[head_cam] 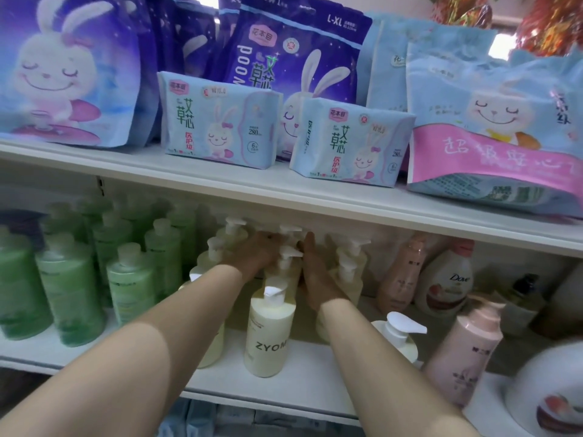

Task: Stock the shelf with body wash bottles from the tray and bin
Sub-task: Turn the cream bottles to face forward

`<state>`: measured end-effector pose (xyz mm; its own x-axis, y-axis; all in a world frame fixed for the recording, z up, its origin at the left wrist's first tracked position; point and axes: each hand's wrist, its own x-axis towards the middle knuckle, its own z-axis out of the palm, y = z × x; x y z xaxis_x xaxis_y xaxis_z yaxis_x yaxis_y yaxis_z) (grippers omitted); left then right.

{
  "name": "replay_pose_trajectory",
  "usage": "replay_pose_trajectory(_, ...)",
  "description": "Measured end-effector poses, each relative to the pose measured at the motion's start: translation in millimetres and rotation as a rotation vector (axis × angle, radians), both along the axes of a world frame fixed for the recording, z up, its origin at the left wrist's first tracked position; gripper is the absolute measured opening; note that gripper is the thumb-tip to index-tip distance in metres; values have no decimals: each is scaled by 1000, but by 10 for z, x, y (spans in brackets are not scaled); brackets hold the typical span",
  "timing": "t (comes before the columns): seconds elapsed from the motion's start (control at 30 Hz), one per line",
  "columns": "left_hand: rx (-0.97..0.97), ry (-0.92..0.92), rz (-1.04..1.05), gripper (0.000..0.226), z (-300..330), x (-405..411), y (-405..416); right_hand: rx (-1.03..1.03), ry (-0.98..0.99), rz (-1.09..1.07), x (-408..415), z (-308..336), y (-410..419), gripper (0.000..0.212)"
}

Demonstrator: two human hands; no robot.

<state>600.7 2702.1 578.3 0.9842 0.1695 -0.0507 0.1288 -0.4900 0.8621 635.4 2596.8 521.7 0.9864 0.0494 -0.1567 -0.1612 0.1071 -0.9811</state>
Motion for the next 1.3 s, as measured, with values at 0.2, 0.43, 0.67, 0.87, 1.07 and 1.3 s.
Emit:
replay_pose_trajectory(0.2, -184, -71, 53, 41, -3, -164, 8, 30, -90, -20, -223, 101, -50, 50)
replay_pose_trajectory(0.43, -301, -22, 213, 85, -262, -299, 83, -21, -153, -104, -584, 13, -54, 60)
replay_pose_trajectory(0.67, -251, -249, 113, 51, -469, -992, -65, -222, -219, -131, -1169, -443, -185, 62)
replay_pose_trajectory(0.87, -348, -349, -1, 58, -911, -1312, -55, -262, -384, 48, -1512, -787, -249, 48)
replay_pose_trajectory(1.07, -141, -314, -156, 55, -1506, -1430, 123, -434, -395, 154, -1498, -954, -251, 74)
replay_pose_trajectory(1.3, -103, -265, -141, 54, -1507, -1376, 205, -482, -363, 194, -1477, -955, -308, 78)
